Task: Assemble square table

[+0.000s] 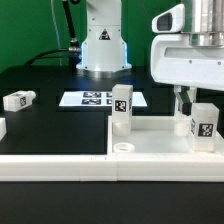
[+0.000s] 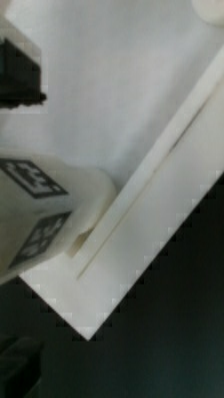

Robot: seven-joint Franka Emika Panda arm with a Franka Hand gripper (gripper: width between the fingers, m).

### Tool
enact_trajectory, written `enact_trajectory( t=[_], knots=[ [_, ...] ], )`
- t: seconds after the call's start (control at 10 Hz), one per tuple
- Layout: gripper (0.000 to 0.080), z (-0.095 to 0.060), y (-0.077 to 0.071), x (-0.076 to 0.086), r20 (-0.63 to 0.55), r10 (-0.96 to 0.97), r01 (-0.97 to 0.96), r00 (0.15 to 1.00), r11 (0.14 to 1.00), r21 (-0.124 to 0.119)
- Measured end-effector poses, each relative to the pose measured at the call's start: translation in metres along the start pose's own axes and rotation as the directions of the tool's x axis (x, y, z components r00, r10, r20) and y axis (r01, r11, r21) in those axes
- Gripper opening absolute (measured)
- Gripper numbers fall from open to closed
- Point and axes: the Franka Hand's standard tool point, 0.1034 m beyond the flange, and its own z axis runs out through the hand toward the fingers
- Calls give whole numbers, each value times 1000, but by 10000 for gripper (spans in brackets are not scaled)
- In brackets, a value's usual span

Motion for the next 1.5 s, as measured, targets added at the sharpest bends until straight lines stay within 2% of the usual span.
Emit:
enact_trajectory(
  t=[0.2,0.3,0.5,0.8,0.9,1.0,1.1,1.3,1.5],
  knots=[
    [649,0,1,2,-6,-218,217,976,976,-4],
    [649,1,1,9,-32,-475,475,879,880,-19],
    [649,-2,-5,10,-39,-638,637,769,770,-29],
    [621,-1,-4,10,-39,-594,594,803,804,-26],
    [438,0,-4,9,-40,-545,545,837,838,-23],
    [438,0,-4,9,-41,-491,491,870,871,-20],
    [290,0,-2,10,-40,-416,416,908,909,-20],
    [290,1,0,11,-46,-256,256,965,967,-15],
    [290,1,2,12,-47,80,-80,996,997,3]
  ],
)
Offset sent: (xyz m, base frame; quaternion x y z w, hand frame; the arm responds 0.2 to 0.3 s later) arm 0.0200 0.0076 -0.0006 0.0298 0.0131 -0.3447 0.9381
